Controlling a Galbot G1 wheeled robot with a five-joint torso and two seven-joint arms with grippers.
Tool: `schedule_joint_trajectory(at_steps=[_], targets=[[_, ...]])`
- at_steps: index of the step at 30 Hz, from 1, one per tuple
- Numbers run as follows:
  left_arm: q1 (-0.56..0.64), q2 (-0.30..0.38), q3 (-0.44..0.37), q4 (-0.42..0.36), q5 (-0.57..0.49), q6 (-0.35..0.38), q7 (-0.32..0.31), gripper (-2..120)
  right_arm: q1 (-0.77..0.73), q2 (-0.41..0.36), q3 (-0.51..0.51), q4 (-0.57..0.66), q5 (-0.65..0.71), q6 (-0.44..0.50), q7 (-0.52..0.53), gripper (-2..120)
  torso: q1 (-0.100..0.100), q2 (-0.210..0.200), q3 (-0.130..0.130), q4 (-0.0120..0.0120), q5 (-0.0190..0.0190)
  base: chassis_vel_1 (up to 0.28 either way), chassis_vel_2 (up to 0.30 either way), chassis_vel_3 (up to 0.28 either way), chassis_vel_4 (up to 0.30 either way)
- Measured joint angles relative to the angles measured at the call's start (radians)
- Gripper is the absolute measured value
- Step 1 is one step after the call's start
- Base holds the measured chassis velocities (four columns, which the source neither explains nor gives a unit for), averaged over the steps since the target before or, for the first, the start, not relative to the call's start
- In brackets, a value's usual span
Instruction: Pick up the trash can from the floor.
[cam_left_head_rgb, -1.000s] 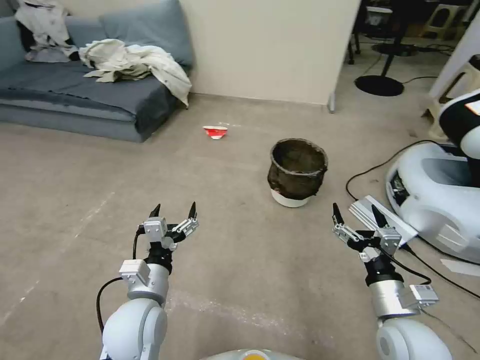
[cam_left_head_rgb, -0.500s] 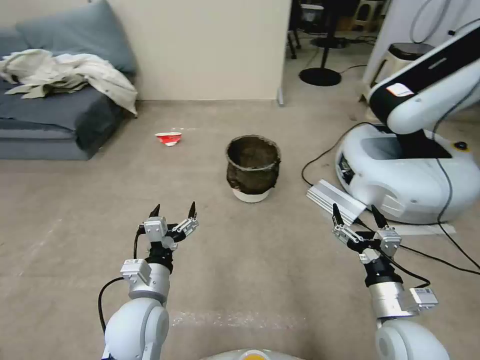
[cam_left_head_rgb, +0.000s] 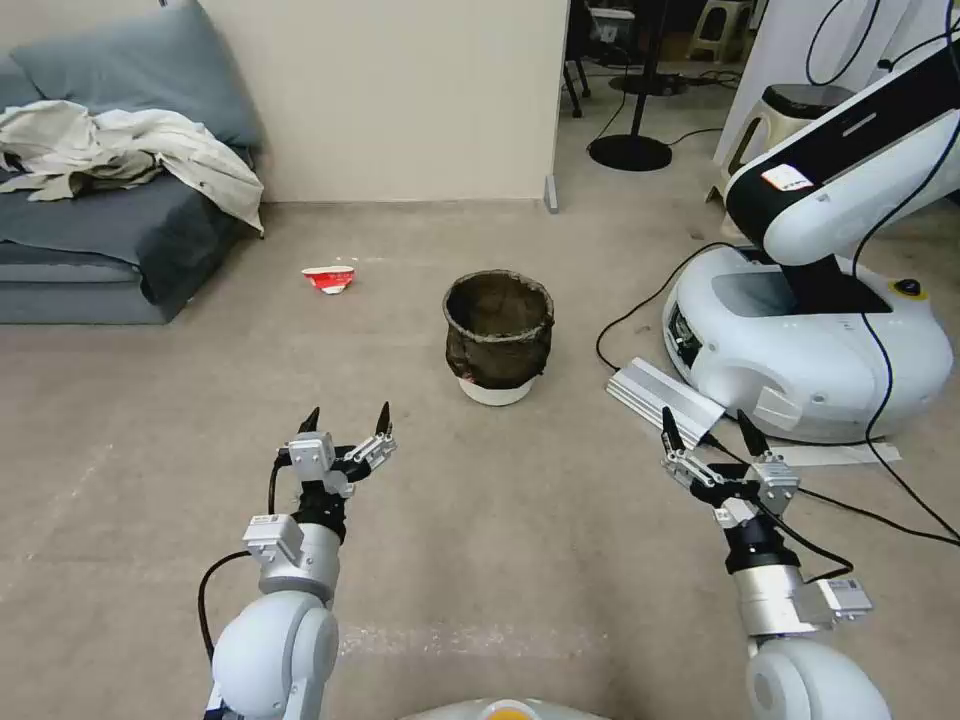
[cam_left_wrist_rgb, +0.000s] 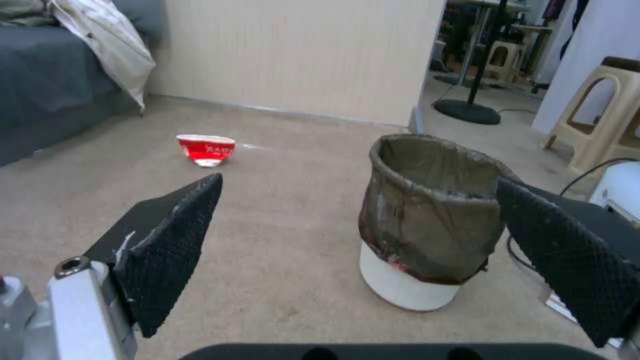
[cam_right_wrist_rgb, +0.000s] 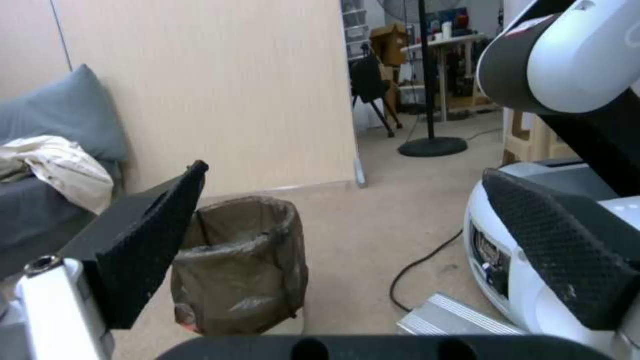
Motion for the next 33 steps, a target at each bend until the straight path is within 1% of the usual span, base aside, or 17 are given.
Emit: schedule_joint_trajectory(at_steps=[5,17,33], targets=[[-0.007,0.0,0.0,0.007,0.0,0.0,0.003,100,0.005,-0.002,-0.001,-0.003,0.005,0.0,-0.001,100,0.0,0.0,0.0,-0.0001,0.0,-0.052,0.033,0.053,-0.051],[-0.015,-0.004,0.002,0.015,0.0,-0.002,0.005,100,0.009,-0.003,-0.001,-0.005,0.006,-0.004,-0.001,100,0.0,0.0,0.0,0.0001,0.0001,-0.174,0.176,0.166,-0.171],[-0.012,-0.006,0.003,0.015,0.0,-0.005,0.006,100,0.007,-0.001,-0.001,-0.007,0.005,-0.005,-0.001,100,0.0,0.0,0.0,0.0,-0.0001,-0.144,0.144,0.144,-0.145]])
